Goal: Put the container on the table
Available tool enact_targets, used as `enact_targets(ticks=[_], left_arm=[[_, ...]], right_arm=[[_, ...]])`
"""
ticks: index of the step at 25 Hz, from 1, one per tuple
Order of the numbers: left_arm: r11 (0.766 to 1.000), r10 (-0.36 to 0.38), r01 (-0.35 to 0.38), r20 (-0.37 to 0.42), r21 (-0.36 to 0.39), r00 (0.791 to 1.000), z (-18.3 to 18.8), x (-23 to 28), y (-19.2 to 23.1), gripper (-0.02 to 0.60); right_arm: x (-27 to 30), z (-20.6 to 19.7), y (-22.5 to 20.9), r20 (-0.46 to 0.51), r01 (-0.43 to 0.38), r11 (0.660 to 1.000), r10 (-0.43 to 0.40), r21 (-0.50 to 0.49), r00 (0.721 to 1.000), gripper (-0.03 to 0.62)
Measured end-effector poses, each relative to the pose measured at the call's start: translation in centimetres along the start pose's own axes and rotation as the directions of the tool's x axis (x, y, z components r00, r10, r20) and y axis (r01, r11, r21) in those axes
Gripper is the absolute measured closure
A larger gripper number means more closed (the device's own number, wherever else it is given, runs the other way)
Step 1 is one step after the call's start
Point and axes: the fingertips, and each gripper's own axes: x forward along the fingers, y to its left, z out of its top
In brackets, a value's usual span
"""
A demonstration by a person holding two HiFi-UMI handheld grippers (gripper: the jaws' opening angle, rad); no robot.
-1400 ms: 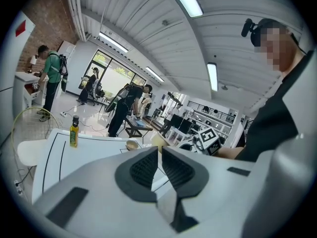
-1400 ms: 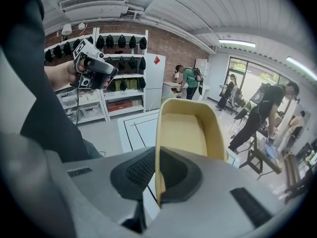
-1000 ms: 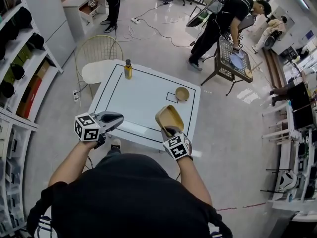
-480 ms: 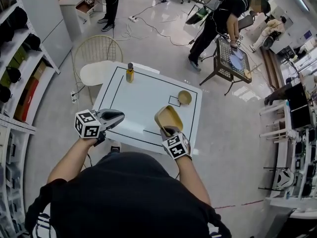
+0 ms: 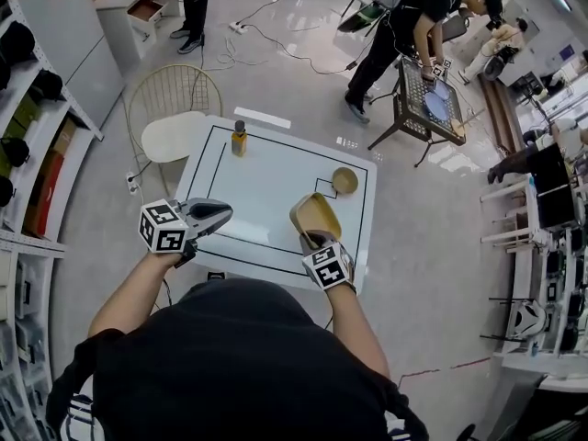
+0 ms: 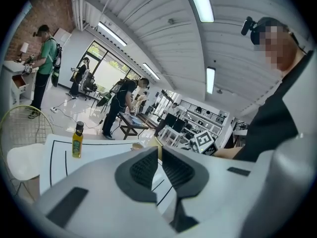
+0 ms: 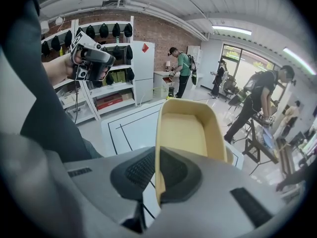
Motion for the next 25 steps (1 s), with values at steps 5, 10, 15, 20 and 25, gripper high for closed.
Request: enact_targets(ticks=[5, 10, 15, 20, 25], left_arm=[[1.000, -0.006, 0.006, -0.009, -0.001, 1.000, 0.9, 0.4, 2.1, 0.551], [1.000, -0.010, 0.010, -0.016, 0.002, 1.000, 2.0, 0.9, 3.6, 0.551], [1.000, 0.003, -0.003, -0.025, -0.010, 1.000, 2.1, 0.7, 5.0, 0.551], [1.000, 0.006, -0.006, -0.028, -0.017, 1.000, 2.3, 0.7, 6.0, 0.551], [1.000, 0.000, -0.001, -0.030, -0.018, 1.000, 2.4, 1.0, 6.3, 0.551]], right_arm=[[1.5, 0.8, -1.0, -0.011, 0.005, 1.000, -0.005, 0.017, 1.000, 0.582], [2.9, 1.6, -1.8, -0.015, -0.007, 1.000, 0.008, 0.026, 1.000, 0.582], [3.9, 2.3, -2.3, -0.017, -0.014, 1.000, 0.014, 0.024, 1.000, 0.582], [4.8, 3.0, -2.7, -0.016, -0.019, 0.999, 0.019, 0.026, 1.000, 0.582], [5.1, 3.1, -2.8, -0.029, -0.019, 0.999, 0.020, 0.031, 0.999, 0.582]])
